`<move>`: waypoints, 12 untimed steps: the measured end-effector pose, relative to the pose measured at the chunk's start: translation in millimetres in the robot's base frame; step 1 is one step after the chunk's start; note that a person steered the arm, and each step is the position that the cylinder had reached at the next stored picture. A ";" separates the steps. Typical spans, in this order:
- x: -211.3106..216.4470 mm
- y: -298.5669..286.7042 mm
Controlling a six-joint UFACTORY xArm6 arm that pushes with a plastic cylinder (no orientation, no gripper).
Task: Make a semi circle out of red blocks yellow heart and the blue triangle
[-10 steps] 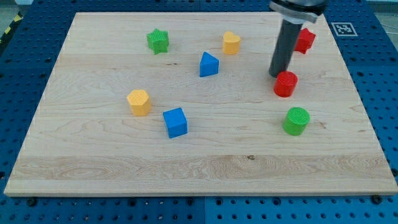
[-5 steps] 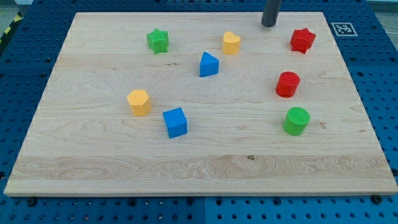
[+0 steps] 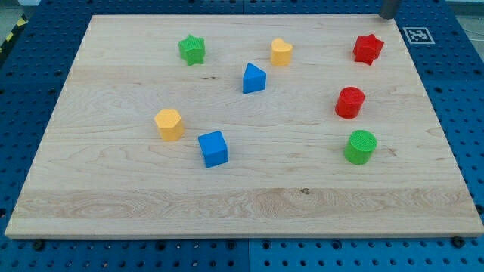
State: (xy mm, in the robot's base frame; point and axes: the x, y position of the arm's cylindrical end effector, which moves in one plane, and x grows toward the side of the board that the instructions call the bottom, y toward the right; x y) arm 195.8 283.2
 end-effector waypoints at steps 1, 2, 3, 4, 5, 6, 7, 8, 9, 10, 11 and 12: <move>9.7 -17.4; 16.4 -34.9; 47.4 -39.4; 58.3 -36.1; 58.0 -25.5; 63.9 -25.4; 77.6 -29.6; 87.6 -33.4; 90.3 -34.1; 90.4 -38.6; 94.3 -50.7; 97.5 -64.3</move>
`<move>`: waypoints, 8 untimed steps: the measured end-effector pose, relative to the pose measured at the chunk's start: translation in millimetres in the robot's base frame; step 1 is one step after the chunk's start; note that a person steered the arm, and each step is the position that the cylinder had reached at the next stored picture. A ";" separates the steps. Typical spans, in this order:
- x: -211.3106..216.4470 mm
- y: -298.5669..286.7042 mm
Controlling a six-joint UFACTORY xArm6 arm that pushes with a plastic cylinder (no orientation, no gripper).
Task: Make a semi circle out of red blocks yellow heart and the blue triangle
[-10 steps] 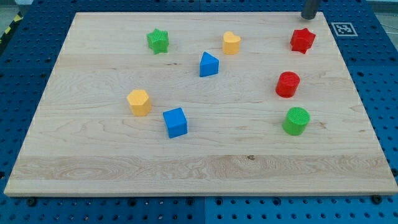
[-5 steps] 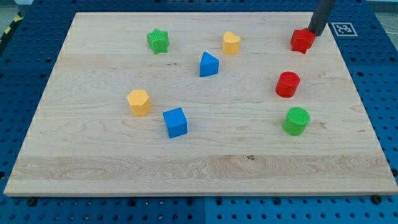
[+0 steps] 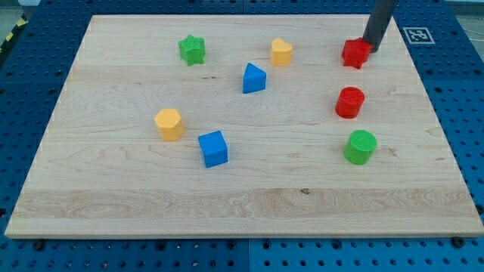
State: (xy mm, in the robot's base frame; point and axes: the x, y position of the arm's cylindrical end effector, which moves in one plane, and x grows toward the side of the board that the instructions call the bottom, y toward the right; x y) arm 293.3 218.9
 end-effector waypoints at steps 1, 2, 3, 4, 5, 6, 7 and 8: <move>21.2 -14.3; 32.4 -20.0; 32.5 -24.0; 32.5 -27.3; 32.5 -33.2; 32.8 -42.4; 34.6 -51.8; 34.6 -54.2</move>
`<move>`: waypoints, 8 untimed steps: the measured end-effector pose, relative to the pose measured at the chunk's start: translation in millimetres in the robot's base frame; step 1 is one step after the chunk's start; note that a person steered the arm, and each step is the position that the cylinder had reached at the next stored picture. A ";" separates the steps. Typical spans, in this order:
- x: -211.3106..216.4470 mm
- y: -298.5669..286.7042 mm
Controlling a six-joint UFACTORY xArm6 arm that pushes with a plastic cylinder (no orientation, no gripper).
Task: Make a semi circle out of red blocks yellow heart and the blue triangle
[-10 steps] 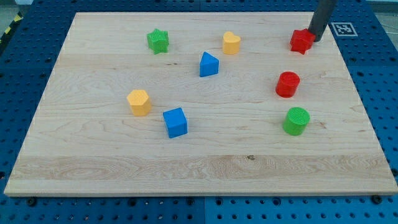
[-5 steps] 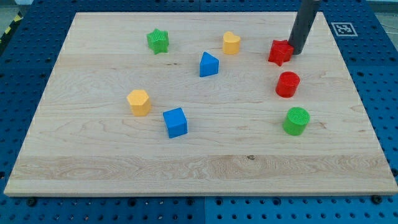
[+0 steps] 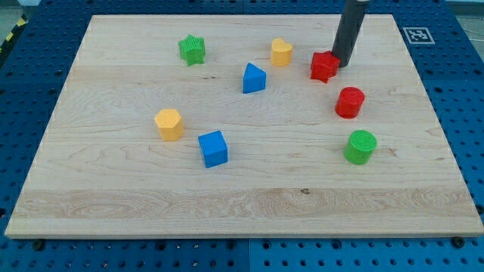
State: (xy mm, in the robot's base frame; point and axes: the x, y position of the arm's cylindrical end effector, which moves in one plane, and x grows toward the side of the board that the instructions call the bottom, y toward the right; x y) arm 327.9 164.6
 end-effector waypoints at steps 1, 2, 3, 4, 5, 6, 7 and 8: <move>-10.3 -0.8; -25.2 -8.7; -45.8 -24.0; -53.7 -40.8; -40.7 -65.3; -38.8 -76.3; -36.5 -75.8; -36.5 -73.5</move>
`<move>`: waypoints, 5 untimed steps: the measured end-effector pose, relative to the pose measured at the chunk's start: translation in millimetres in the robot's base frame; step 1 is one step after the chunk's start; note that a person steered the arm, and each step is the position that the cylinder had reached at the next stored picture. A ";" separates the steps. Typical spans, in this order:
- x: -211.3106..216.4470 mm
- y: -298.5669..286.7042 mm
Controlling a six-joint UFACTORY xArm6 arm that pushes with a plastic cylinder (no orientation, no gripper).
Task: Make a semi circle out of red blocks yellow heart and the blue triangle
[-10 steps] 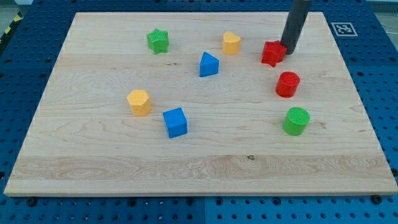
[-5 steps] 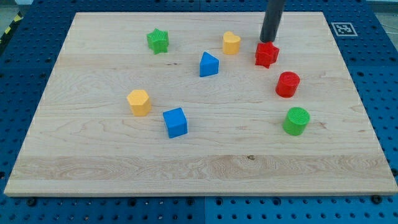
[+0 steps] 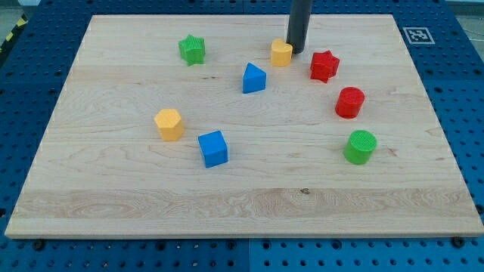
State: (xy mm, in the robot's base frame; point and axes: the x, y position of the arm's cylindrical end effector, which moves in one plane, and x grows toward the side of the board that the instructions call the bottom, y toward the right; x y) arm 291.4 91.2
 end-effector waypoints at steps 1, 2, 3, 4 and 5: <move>0.0 0.2; 1.2 0.3; 14.0 -0.7; 17.4 5.1; 18.7 12.6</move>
